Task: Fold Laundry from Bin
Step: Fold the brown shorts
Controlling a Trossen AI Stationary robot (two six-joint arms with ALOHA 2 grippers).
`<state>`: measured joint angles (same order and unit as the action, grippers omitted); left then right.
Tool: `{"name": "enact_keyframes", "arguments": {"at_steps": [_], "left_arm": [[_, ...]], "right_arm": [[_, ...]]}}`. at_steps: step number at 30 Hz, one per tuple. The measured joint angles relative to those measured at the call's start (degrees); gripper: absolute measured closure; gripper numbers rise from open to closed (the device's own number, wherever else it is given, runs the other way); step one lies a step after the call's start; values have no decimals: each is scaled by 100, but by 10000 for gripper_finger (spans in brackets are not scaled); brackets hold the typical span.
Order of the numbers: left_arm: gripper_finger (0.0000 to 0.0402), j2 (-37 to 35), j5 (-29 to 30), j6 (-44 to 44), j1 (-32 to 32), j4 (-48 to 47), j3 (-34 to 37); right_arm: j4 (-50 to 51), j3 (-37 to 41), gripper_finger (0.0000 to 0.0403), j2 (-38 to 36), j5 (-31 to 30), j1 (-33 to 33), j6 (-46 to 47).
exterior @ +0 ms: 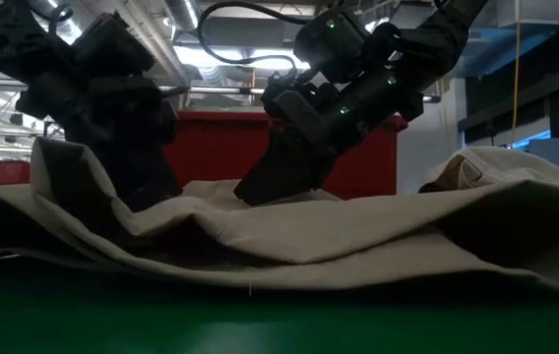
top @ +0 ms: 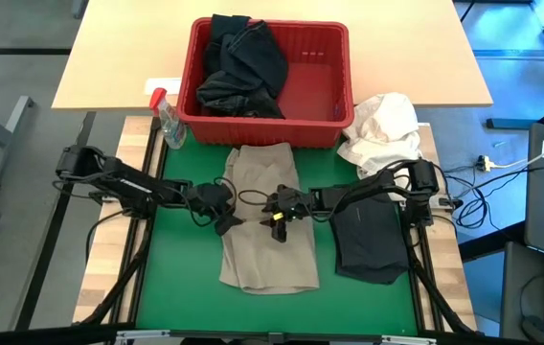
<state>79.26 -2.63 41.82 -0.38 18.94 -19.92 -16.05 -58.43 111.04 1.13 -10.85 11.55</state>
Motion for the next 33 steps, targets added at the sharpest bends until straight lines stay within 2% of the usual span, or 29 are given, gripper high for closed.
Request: {"name": "enact_keyframes", "arguments": {"at_steps": [5,8,11,14,17,19,24,30,33], "left_arm": [[155,119,94,-185,-34,41,-12],[172,104,197,-371,-28,52,-52],[219,60,195,-454,-28,16,-53],[286,12,195,-458,-26,9,-54],[360,-13,128,-461,-26,-54,-55],[390,-41,-27,-448,-22,-23,-55],[391,-345,-309,-294,-22,-76,-57],[397,-1106,-417,-153,-11,-154,-57],[395,-1540,-736,-3,105,-563,-59]], "right_arm": [[-39,0,194,0,0,0,-2],[-37,2,194,-38,47,28,-1],[-7,10,194,-312,252,178,-72],[334,-4,194,-686,306,352,-137],[708,4,194,-1032,202,494,-383],[737,-2,194,-1233,81,559,-591],[1050,-3,194,-1451,-37,575,-664],[1400,2,194,-1491,-37,570,-627],[1487,2,194,-1493,-70,557,-629]]}}
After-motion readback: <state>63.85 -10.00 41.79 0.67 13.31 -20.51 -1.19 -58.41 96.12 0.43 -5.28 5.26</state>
